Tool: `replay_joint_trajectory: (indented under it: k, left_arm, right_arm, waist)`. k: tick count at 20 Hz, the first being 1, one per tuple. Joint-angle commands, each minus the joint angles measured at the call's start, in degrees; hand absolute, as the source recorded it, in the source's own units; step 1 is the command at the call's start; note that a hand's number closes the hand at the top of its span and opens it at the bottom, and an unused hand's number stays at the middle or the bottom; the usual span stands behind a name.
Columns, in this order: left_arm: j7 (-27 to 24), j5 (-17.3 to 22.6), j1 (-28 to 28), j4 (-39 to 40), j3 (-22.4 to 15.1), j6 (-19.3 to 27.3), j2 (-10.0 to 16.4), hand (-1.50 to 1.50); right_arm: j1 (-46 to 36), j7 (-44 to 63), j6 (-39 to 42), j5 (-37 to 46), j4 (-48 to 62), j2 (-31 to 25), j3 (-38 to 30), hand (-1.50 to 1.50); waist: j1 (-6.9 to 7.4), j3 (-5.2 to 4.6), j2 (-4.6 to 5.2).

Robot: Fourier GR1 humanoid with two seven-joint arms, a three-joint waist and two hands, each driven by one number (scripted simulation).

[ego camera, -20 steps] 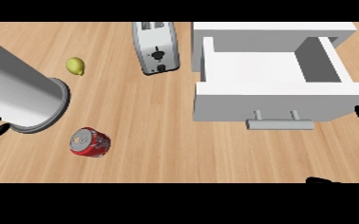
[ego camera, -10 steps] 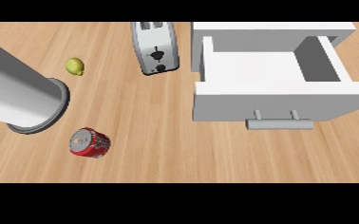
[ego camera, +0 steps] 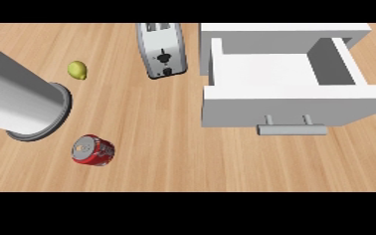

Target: Pick up the can, place it into the drawer and close the drawer

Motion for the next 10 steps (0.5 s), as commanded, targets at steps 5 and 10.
replay_joint_trajectory:
  k: [5,10]
  left_arm:
    - [2.04,-5.88,-3.86,4.16,-3.56,-1.04,-5.96,-1.50]
    - [4.80,-11.48,-10.55,4.03,-7.49,6.71,-8.14,-1.50]
  right_arm:
    - [1.68,1.29,1.21,0.53,-3.84,3.79,-0.13,-1.50]
    - [-0.57,5.30,3.52,-6.19,-2.34,-1.76,-6.54,-1.50]
  waist:
    - [0.09,-0.04,0.03]
    - [-0.10,-0.03,0.08]
